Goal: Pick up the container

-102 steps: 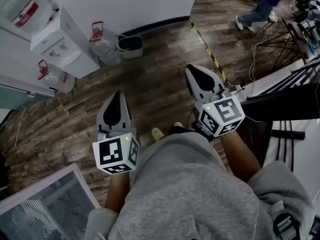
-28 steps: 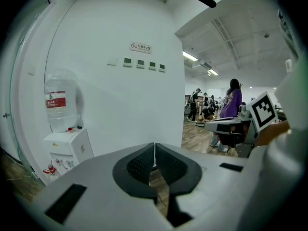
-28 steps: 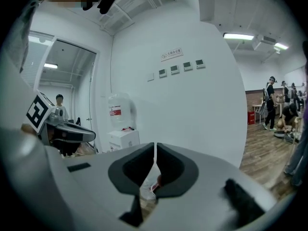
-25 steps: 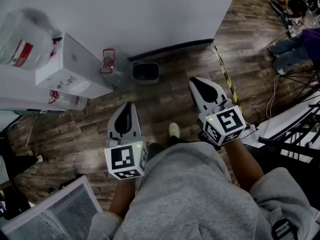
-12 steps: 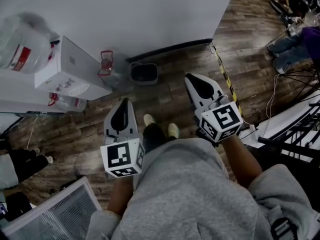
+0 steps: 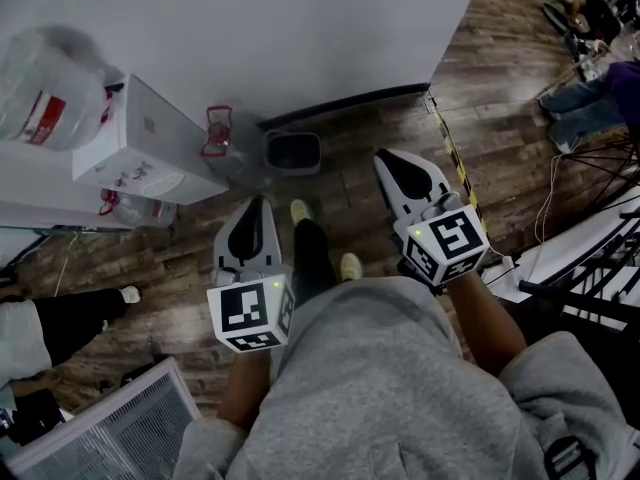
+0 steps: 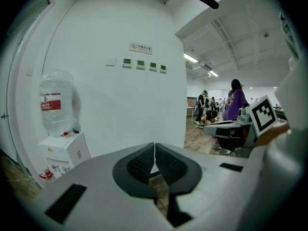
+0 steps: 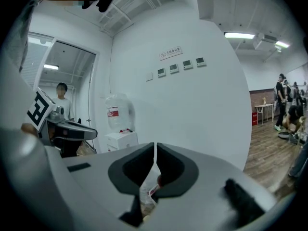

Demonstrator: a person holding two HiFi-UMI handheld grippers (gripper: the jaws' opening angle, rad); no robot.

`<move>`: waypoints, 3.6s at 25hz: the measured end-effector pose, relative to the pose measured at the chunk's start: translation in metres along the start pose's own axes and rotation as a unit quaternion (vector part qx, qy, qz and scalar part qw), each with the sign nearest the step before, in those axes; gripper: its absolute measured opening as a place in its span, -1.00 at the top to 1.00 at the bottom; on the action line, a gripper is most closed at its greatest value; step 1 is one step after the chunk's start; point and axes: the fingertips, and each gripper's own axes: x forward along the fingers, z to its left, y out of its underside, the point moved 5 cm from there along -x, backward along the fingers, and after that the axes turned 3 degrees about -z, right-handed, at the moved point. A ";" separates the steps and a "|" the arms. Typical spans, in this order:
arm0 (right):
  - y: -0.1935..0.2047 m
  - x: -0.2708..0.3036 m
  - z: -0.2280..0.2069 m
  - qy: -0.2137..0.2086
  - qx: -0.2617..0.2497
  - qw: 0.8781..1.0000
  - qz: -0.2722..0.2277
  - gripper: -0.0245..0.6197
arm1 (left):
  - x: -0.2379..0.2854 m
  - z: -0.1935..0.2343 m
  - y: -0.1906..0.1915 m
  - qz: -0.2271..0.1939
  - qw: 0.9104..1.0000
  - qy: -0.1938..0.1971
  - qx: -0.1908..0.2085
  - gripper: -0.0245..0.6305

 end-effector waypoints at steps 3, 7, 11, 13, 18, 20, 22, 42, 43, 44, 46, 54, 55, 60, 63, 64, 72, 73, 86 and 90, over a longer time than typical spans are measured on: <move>0.000 0.015 -0.001 0.000 -0.003 1.000 0.004 0.82 | 0.013 0.011 0.001 0.003 1.000 0.001 -0.004 0.87; -0.002 0.044 -0.005 -0.004 0.002 1.000 0.010 0.82 | 0.034 0.031 0.001 0.008 1.000 0.005 -0.014 0.87; -0.006 0.079 -0.010 -0.007 0.002 1.000 0.019 0.82 | 0.061 0.055 -0.003 0.004 0.999 0.011 -0.029 0.87; -0.007 0.099 -0.012 -0.011 -0.001 1.000 0.024 0.82 | 0.076 0.067 -0.004 0.004 0.999 0.013 -0.034 0.87; -0.009 0.148 -0.020 -0.021 -0.012 0.999 0.043 0.83 | 0.118 0.098 -0.003 0.017 0.999 0.014 -0.048 0.86; -0.011 0.170 -0.023 -0.022 -0.010 0.999 0.048 0.83 | 0.134 0.113 -0.004 0.020 0.998 0.015 -0.052 0.86; -0.013 0.189 -0.024 -0.024 -0.006 0.998 0.053 0.82 | 0.148 0.126 -0.005 0.022 0.998 0.018 -0.057 0.86; -0.026 0.321 -0.028 -0.036 -0.019 0.996 0.085 0.82 | 0.238 0.217 -0.003 0.063 0.993 0.041 -0.088 0.86; -0.026 0.327 -0.029 -0.035 -0.022 0.995 0.086 0.82 | 0.241 0.222 -0.002 0.063 0.993 0.040 -0.091 0.86; -0.026 0.332 -0.029 -0.033 -0.026 0.995 0.088 0.82 | 0.245 0.226 -0.001 0.063 0.993 0.040 -0.093 0.86; -0.025 0.340 -0.031 -0.031 -0.034 0.995 0.093 0.82 | 0.251 0.233 0.004 0.067 0.993 0.040 -0.094 0.86; -0.021 0.367 -0.032 -0.051 -0.055 0.991 0.115 0.82 | 0.263 0.255 0.026 0.090 0.989 0.021 -0.113 0.86; -0.021 0.372 -0.033 -0.055 -0.058 0.990 0.117 0.82 | 0.265 0.257 0.030 0.095 0.989 0.018 -0.116 0.86; -0.008 0.394 -0.037 -0.079 -0.060 0.986 0.136 0.82 | 0.274 0.266 0.052 0.124 0.984 0.003 -0.129 0.86; 0.010 0.406 -0.044 -0.101 -0.055 0.981 0.155 0.82 | 0.279 0.265 0.066 0.147 0.980 -0.018 -0.135 0.86; 0.017 0.410 -0.046 -0.111 -0.055 0.979 0.163 0.82 | 0.280 0.264 0.073 0.154 0.978 -0.027 -0.139 0.86; 0.081 0.445 -0.054 -0.190 -0.042 0.963 0.188 0.82 | 0.302 0.251 0.157 0.213 0.955 -0.093 -0.184 0.86; 0.089 0.449 -0.055 -0.196 -0.042 0.961 0.190 0.82 | 0.306 0.249 0.167 0.220 0.952 -0.100 -0.186 0.86; 0.221 0.464 -0.073 -0.256 -0.018 0.932 0.256 0.82 | 0.376 0.224 0.333 0.305 0.905 -0.106 -0.277 0.86; 0.264 0.478 -0.058 -0.280 -0.016 0.920 0.273 0.82 | 0.393 0.237 0.384 0.326 0.893 -0.126 -0.284 0.86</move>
